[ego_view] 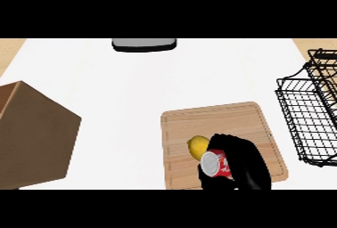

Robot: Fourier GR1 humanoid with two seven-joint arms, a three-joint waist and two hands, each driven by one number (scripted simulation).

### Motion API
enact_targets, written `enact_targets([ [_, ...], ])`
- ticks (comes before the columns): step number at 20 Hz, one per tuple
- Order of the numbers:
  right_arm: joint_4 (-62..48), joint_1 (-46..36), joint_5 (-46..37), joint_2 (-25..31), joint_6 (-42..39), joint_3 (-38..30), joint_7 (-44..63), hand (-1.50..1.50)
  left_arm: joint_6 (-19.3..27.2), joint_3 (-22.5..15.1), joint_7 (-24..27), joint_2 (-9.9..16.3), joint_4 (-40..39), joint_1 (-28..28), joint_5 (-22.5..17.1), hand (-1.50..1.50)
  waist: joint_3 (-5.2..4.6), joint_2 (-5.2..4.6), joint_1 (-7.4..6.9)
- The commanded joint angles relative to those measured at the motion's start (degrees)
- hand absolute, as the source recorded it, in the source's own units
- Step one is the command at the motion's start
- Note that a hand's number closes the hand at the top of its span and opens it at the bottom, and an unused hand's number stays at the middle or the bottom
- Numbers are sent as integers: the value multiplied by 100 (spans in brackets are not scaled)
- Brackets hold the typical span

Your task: Pick the can from the cutting board and place it in the tiered basket

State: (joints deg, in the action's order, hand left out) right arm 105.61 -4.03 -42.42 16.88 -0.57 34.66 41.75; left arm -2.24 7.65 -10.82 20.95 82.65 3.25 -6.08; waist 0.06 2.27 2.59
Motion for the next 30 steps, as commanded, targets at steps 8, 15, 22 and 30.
enact_targets([
  [8,3666,558,-3104,289,-661,1169,2401,150,6,202,47,24,-95,360,-44,0,-35,-76,94],
  [15,4542,120,-3405,-224,-1579,1008,2644,150,-10,36,159,-149,-479,-103,60,0,-26,-198,-79],
  [22,3989,-912,-2666,-776,-1748,-699,2115,150,-96,-101,108,-194,-248,-38,117,0,-14,-243,-273],
  [30,3072,-1546,-1576,-373,-2012,-3069,677,150,-326,61,220,-8,-200,37,48,0,-3,-238,-288],
])
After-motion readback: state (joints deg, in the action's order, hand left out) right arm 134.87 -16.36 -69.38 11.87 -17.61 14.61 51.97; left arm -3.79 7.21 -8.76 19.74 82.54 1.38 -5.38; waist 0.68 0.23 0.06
